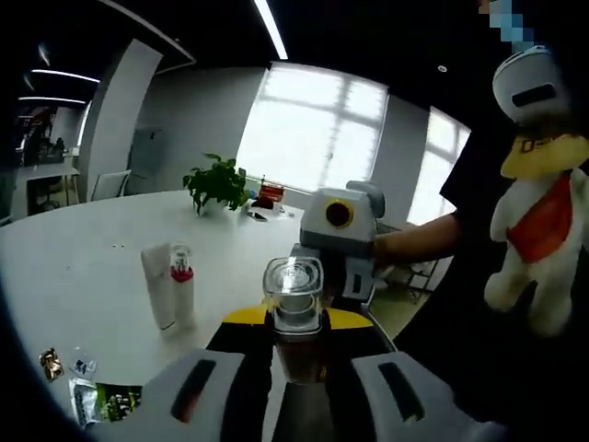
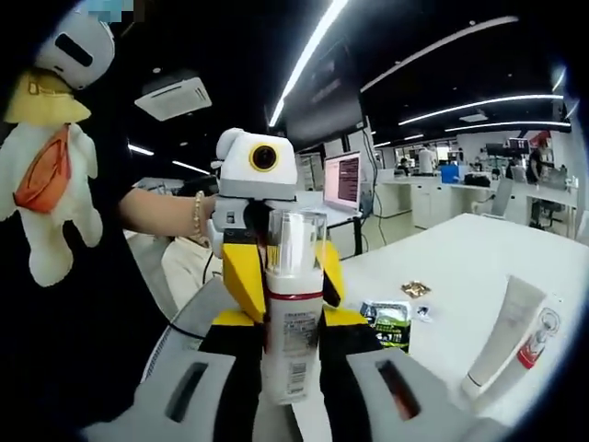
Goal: Arrange the skincare products in the storage area until every visible bottle or jar stands upright without overlapping.
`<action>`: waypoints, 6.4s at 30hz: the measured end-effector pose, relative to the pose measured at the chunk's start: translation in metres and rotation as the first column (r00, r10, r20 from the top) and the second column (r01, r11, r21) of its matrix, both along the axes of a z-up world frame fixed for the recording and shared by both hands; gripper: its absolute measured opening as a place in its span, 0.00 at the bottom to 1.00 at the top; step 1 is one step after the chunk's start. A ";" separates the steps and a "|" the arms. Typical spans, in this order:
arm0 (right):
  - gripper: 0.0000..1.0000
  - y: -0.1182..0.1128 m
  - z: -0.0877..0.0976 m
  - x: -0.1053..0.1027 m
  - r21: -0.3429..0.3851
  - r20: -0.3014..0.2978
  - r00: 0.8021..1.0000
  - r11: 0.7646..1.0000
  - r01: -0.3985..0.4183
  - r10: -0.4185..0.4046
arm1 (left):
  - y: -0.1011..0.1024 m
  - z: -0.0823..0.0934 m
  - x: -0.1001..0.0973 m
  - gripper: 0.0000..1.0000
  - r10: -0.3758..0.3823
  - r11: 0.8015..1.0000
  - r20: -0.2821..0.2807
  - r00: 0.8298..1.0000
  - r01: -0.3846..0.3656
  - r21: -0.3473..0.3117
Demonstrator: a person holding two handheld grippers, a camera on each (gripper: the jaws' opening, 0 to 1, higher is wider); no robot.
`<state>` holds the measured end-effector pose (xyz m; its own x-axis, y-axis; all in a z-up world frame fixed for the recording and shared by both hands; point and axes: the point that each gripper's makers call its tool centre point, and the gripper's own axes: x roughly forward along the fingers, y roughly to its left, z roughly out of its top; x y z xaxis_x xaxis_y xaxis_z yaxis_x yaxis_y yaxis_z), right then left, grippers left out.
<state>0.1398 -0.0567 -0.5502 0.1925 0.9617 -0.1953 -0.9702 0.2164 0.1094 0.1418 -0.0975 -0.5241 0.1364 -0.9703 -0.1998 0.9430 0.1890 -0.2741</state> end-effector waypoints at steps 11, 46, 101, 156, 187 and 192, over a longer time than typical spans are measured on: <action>0.22 -0.029 -0.012 0.011 -0.033 0.040 0.994 0.994 0.103 -0.101 | -0.030 -0.010 0.009 0.15 -0.049 0.999 -0.009 0.999 0.049 0.011; 0.25 -0.096 -0.128 0.078 -0.262 0.146 0.926 0.889 0.376 -0.348 | -0.089 -0.121 0.065 0.15 -0.182 0.936 0.115 0.976 0.137 0.323; 0.25 -0.130 -0.175 0.158 -0.295 0.143 0.867 0.815 0.498 -0.478 | -0.060 -0.162 0.118 0.31 0.029 0.944 0.042 0.999 -0.041 0.328; 0.24 -0.136 -0.186 0.166 -0.329 0.078 0.849 0.791 0.516 -0.522 | -0.031 -0.160 0.116 0.33 0.120 0.935 0.026 0.992 -0.122 0.333; 0.64 -0.117 -0.154 0.117 -0.362 0.069 0.801 0.733 0.575 -0.594 | 0.084 -0.139 0.077 0.89 0.525 0.824 -0.089 0.847 -0.478 0.305; 0.70 -0.113 -0.147 0.114 -0.339 0.060 0.783 0.725 0.599 -0.619 | 0.108 -0.137 0.072 0.99 0.582 0.790 -0.098 0.808 -0.532 0.306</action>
<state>0.2540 -0.1696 -0.6977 0.6946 0.5196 -0.4976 -0.6119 0.7904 -0.0289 0.2136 0.0109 -0.6614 0.5750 -0.6480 -0.4995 0.5912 0.7511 -0.2939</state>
